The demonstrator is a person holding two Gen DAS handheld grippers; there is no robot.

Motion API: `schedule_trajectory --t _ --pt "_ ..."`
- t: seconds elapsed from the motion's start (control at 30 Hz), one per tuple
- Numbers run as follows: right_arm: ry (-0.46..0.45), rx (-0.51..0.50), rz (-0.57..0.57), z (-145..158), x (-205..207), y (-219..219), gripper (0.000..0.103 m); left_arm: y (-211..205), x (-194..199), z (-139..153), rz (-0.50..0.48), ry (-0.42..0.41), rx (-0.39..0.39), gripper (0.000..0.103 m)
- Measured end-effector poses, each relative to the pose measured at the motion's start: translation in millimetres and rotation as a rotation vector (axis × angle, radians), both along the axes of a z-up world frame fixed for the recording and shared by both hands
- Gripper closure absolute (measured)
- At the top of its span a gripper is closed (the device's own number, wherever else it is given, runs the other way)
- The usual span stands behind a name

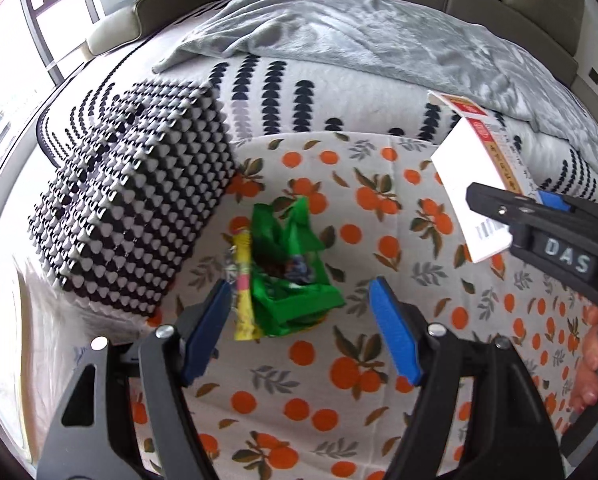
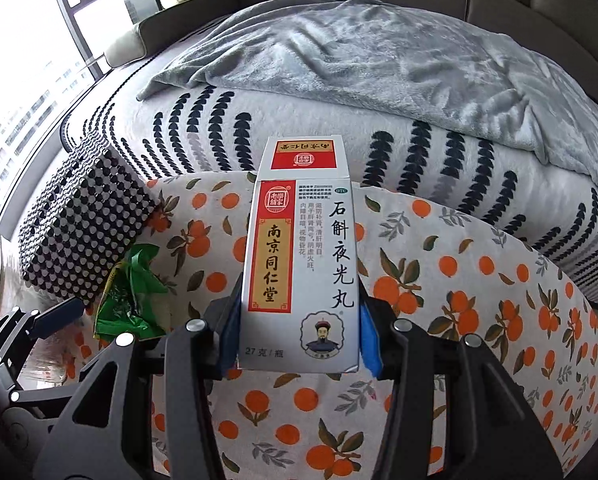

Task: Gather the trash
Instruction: 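Grasp the green snack wrapper with the left tool while the right tool holds the medicine box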

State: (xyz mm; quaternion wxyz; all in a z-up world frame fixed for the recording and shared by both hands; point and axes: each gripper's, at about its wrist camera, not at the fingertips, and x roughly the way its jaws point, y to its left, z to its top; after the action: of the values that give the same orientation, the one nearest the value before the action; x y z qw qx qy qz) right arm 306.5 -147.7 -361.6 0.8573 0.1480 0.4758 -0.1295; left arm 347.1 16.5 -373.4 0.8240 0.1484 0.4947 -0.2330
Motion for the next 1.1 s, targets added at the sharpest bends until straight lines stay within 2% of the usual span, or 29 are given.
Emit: schedule_trajectory --t 0.2,0.3,0.47,0.63,0.7,0.77,0.9,0.93,1.0,1.07,1.1 --pt "0.019 0.002 0.016 -12 3 10 0.057 1 14 -30 0.006 0.041 0.004 0.031" --pt "0.031 0.003 0.018 -18 2 12 0.057 -4 16 -44 -0.006 0.044 0.033 0.031" --pt "0.043 0.002 0.014 -26 -1 13 0.057 -6 19 -46 -0.011 0.016 0.018 0.031" --pt "0.048 0.009 0.026 -29 -2 17 0.057 -4 21 -43 -0.011 0.011 0.009 0.053" --pt "0.051 0.012 0.035 -29 -2 20 0.057 -5 23 -42 -0.014 0.013 0.007 0.055" --pt "0.051 0.012 0.042 -29 -2 22 0.057 -5 22 -41 -0.018 0.005 0.012 0.069" --pt "0.048 0.006 0.055 -26 0 24 0.057 -6 20 -39 -0.026 0.002 0.006 0.08" --pt "0.047 0.004 0.058 -25 0 24 0.057 -7 20 -39 -0.033 -0.001 0.009 0.091" --pt "0.045 0.002 0.062 -23 0 24 0.057 -9 18 -38 -0.04 -0.003 0.016 0.091" --pt "0.042 0.004 0.064 -23 -1 23 0.057 -8 18 -38 -0.017 0.01 0.009 0.085" --pt "0.04 0.006 0.065 -23 -2 23 0.057 -7 18 -37 -0.003 0.016 -0.001 0.071"
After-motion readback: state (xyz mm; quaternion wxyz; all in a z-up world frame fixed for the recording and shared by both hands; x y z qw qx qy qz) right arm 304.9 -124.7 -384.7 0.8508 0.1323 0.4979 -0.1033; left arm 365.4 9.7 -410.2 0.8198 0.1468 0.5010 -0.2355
